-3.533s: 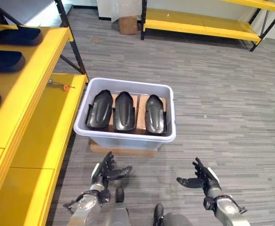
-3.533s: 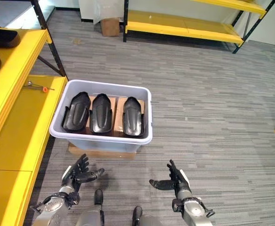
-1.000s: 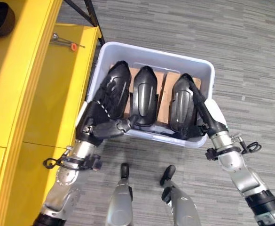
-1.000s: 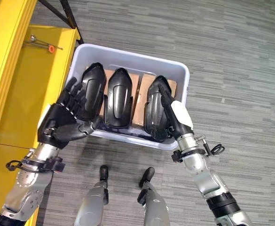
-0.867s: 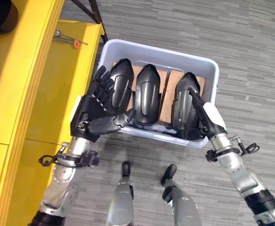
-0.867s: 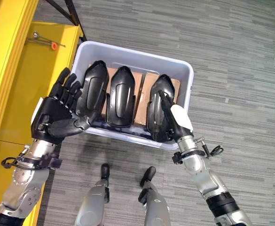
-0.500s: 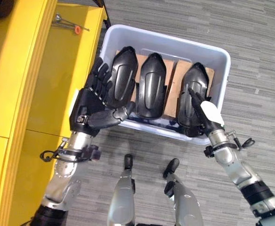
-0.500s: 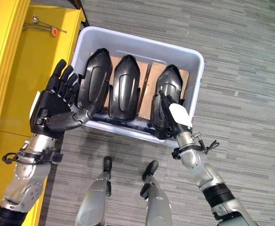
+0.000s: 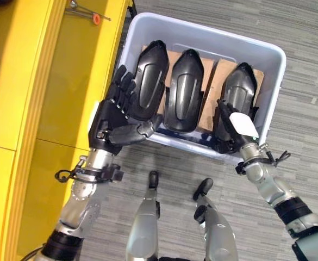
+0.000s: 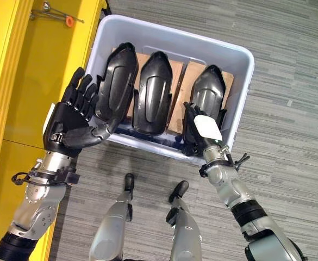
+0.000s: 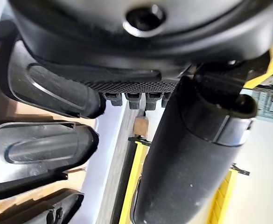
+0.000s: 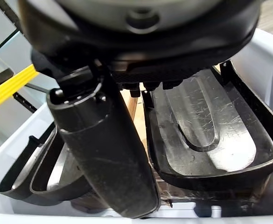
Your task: Move parts from the plastic box to the shelf.
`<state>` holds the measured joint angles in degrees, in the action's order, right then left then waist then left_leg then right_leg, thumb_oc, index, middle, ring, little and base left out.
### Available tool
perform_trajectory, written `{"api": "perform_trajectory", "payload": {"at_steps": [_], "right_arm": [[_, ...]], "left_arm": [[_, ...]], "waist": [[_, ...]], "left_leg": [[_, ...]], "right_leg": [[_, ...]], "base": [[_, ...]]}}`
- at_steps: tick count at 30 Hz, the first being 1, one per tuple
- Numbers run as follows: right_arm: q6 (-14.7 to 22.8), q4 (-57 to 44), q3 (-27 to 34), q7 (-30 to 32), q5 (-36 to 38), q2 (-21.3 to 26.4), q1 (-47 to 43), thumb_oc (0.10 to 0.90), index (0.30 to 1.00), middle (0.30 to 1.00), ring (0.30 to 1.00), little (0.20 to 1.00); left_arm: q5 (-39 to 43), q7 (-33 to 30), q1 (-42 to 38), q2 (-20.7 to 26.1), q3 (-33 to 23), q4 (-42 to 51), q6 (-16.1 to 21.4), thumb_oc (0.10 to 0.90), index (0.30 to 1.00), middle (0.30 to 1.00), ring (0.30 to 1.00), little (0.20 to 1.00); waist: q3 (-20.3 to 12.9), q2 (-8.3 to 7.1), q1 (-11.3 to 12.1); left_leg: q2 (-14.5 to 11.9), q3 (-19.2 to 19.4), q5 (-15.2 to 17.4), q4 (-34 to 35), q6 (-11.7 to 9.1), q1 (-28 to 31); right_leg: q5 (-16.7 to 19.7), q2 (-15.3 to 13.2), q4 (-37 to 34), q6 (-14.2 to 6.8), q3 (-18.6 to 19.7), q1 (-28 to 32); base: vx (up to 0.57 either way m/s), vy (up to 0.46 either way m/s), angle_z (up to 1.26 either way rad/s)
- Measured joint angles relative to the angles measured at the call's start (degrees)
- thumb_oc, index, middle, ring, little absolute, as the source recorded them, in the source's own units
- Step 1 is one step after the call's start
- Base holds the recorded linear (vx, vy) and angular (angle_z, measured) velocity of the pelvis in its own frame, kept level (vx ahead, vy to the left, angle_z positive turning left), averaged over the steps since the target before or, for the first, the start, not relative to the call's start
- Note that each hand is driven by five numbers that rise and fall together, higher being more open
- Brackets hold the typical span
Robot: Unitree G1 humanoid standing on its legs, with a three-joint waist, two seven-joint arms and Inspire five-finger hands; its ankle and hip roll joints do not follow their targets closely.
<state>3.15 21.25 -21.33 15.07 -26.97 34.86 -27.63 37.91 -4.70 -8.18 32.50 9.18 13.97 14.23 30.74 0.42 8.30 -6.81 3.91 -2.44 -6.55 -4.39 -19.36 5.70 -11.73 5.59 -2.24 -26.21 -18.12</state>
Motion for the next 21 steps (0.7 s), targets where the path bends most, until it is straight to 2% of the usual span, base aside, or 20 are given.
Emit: {"api": "perform_trajectory", "payload": {"at_steps": [8,14,21], "right_arm": [[-0.74,1.22,-0.08,1.12,-0.29,1.67,-0.39,0.9,1.0,1.0,1.0,1.0],[-1.65,2.52,-0.86,1.74,-5.27,3.66,-2.26,0.9,1.0,1.0,1.0,1.0],[-2.34,4.46,-1.11,2.5,-8.86,3.82,-3.74,0.9,1.0,1.0,1.0,1.0]], "left_arm": [[-0.02,-0.03,0.03,-0.09,0.15,-0.04,0.0,0.9,1.0,1.0,1.0,1.0],[-0.07,-0.28,-0.66,-0.09,0.23,-0.04,0.0,0.9,1.0,1.0,1.0,1.0],[-0.1,-1.49,-1.84,-0.13,0.78,-0.05,0.01,0.9,1.0,1.0,1.0,1.0]], "waist": [[0.0,0.01,-0.24],[0.0,0.01,-0.37],[0.0,0.03,-0.72]], "left_leg": [[0.0,0.29,-0.13,-0.06,0.08,-1.12],[0.28,0.59,-0.57,-0.22,0.32,-3.64],[0.4,1.4,-0.83,-0.2,0.5,-4.55]], "right_leg": [[-0.02,-0.17,0.66,0.03,0.39,-1.65],[-0.05,-0.72,2.07,0.08,0.93,-4.89],[-0.2,-1.09,3.48,0.14,2.32,-7.09]], "base": [[0.0,0.0,0.0],[0.0,0.0,0.0],[-0.01,-0.007,-0.05]]}}
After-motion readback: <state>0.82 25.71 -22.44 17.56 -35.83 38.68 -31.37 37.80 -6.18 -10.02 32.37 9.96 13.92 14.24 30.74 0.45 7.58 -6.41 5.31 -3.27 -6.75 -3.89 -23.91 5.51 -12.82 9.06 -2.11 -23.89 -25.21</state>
